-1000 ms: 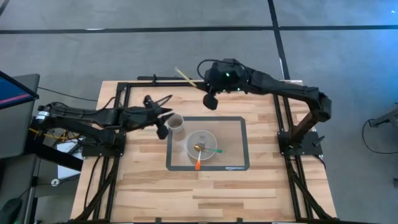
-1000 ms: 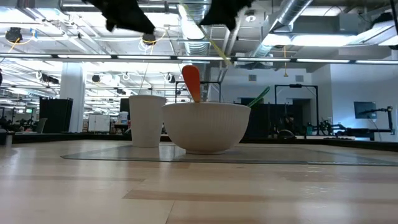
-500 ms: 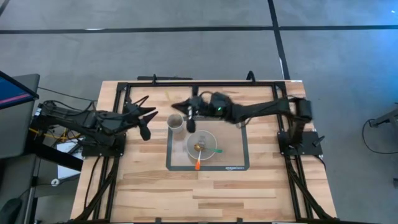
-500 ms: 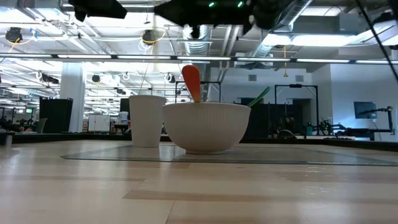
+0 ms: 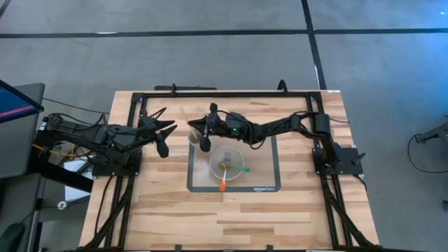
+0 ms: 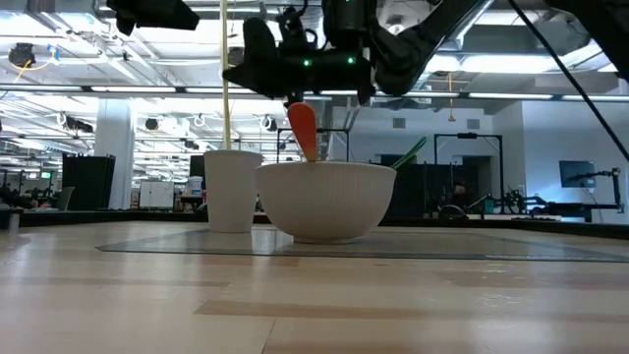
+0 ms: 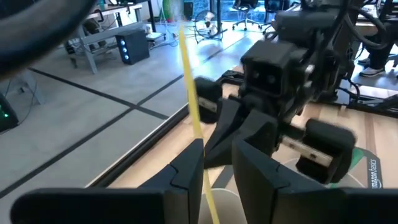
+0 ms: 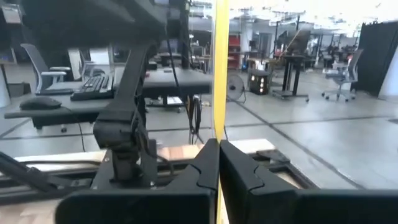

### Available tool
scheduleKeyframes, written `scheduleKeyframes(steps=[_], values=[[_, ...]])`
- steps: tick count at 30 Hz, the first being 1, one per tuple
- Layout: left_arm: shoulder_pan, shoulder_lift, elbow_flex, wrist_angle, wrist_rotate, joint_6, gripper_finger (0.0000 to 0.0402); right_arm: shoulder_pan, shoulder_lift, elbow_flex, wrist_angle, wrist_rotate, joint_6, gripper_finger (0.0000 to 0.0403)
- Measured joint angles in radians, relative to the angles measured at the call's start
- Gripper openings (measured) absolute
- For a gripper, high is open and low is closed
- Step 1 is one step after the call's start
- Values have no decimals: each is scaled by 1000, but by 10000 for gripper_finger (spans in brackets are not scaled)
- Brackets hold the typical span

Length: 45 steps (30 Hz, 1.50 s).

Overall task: Pick & Place Utensil
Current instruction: Put the yellow straw into the white cup, then return to Home Position

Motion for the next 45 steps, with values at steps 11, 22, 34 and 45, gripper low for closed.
scheduleKeyframes(steps=[11,22,34,45], values=[[1,0,0,0,0,0,85,-5,0,-1,-104,-2,-1,47],[1,0,0,0,0,0,85,-6,-25,-2,-145,-1,-4,119],[1,3,-16,2,0,24,85,29,-538,-1,-830,1,-231,117],[0,-20,-16,33,0,-2,85,118,-1031,-290,-1150,0,-205,107]])
